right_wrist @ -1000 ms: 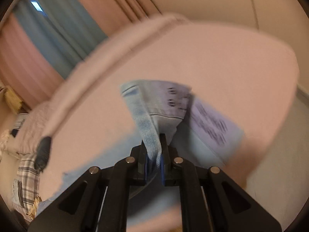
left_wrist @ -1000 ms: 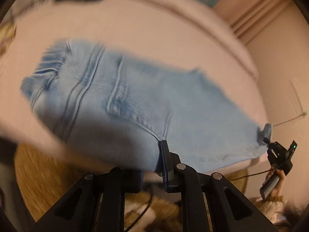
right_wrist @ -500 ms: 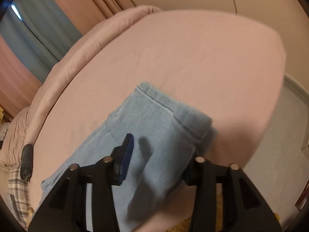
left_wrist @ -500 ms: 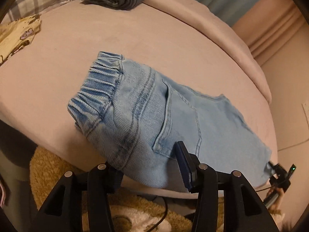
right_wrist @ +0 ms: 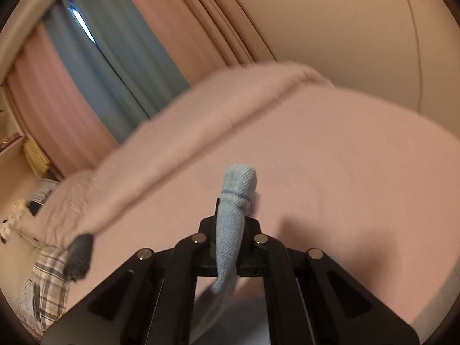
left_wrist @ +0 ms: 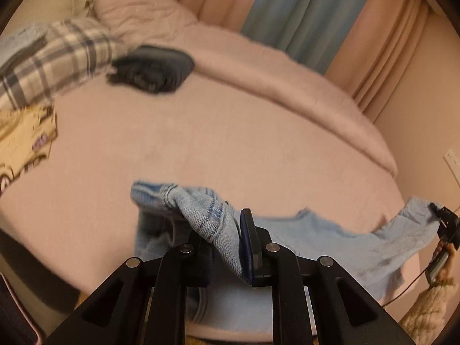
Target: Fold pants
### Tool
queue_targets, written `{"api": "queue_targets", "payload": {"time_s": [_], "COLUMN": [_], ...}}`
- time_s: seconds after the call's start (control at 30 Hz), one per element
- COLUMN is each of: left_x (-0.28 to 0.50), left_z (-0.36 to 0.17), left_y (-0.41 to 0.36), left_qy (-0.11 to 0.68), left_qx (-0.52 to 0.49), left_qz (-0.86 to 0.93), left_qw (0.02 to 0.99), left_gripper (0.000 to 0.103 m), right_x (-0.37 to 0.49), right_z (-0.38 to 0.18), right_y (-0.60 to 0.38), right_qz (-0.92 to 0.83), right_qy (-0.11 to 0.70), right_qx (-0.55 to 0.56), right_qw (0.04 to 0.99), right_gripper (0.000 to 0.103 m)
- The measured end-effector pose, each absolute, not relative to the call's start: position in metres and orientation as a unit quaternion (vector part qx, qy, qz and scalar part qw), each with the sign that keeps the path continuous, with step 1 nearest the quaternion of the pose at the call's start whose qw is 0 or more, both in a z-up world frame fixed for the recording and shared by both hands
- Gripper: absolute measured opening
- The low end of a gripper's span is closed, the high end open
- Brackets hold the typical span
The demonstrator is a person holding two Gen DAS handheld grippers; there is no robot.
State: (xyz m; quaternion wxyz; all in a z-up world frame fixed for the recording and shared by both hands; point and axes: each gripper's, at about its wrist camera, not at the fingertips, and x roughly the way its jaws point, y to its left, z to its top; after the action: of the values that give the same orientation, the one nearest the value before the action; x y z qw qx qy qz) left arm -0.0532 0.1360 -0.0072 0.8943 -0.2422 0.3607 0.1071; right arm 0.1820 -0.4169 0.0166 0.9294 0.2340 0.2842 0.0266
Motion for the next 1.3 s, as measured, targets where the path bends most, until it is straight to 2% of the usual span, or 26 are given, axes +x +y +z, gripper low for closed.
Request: {"api": "queue_targets", "payload": {"time_s": [0.13, 0.27, 0.37, 0.4, 0.57, 0.73, 0.8, 0.87, 0.93, 1.0, 1.03, 1.07, 1.17, 1.27, 1.3], "left_x": [-0.055, -0.064, -0.073, -0.073, -0.068, -0.065, -0.061, -0.058, -0.057, -0.055, -0.055, -0.055, -0.057, -0.057, -0.056], "left_z": [-0.040, -0.106, -0.121, -0.120, -0.112, -0.095, -0.103, -0.114, -0.113, -0.110, -0.109, -0.106, -0.102, -0.106, -0.107], "left_y": [0.132, 0.126, 0.131, 0.133, 0.129, 0.122, 0.122, 0.125, 0.124, 0.123, 0.124, 0.124, 0.128, 0.136, 0.137], "left_qy": [0.398, 0.497, 0.493, 0.495, 0.505, 0.501, 0.511, 0.522, 0.521, 0.521, 0.522, 0.522, 0.528, 0.525, 0.524], "left_qx": [-0.240, -0.248, -0.278, -0.285, -0.270, -0.246, -0.230, -0.234, -0.231, -0.230, -0.234, -0.237, -0.228, -0.230, -0.236], "left_qz": [0.111, 0.116, 0.120, 0.120, 0.120, 0.124, 0.132, 0.138, 0.140, 0.139, 0.137, 0.136, 0.167, 0.174, 0.173], "left_qw": [0.878, 0.823, 0.815, 0.812, 0.811, 0.820, 0.818, 0.808, 0.810, 0.810, 0.809, 0.808, 0.801, 0.801, 0.800], "left_gripper": [0.017, 0.017, 0.022, 0.022, 0.022, 0.022, 0.028, 0.028, 0.028, 0.028, 0.028, 0.030, 0.048, 0.050, 0.049], "right_x": [0.160, 0.129, 0.103, 0.096, 0.095, 0.090, 0.086, 0.081, 0.074, 0.066, 0.063, 0.060, 0.054, 0.045, 0.044], "right_z": [0.009, -0.078, -0.132, -0.136, -0.123, -0.094, -0.096, -0.114, -0.118, -0.111, -0.107, -0.100, -0.092, -0.095, -0.098], "right_y": [-0.431, -0.454, -0.471, -0.475, -0.470, -0.467, -0.467, -0.474, -0.481, -0.484, -0.484, -0.483, -0.483, -0.487, -0.489], "right_qz": [0.017, -0.058, -0.081, -0.072, -0.079, -0.094, -0.103, -0.120, -0.115, -0.121, -0.133, -0.146, -0.132, -0.120, -0.118], "right_qy": [0.275, 0.395, 0.436, 0.421, 0.423, 0.402, 0.415, 0.441, 0.434, 0.427, 0.428, 0.428, 0.430, 0.430, 0.430], "right_qx": [0.230, 0.232, 0.265, 0.282, 0.268, 0.265, 0.234, 0.218, 0.244, 0.258, 0.248, 0.230, 0.229, 0.237, 0.242], "right_qw": [0.933, 0.887, 0.856, 0.859, 0.862, 0.872, 0.873, 0.862, 0.859, 0.858, 0.859, 0.862, 0.863, 0.863, 0.861], "right_gripper": [0.005, 0.006, 0.003, 0.002, 0.007, 0.006, 0.008, 0.006, 0.007, 0.020, 0.023, 0.025, 0.025, 0.025, 0.021]}}
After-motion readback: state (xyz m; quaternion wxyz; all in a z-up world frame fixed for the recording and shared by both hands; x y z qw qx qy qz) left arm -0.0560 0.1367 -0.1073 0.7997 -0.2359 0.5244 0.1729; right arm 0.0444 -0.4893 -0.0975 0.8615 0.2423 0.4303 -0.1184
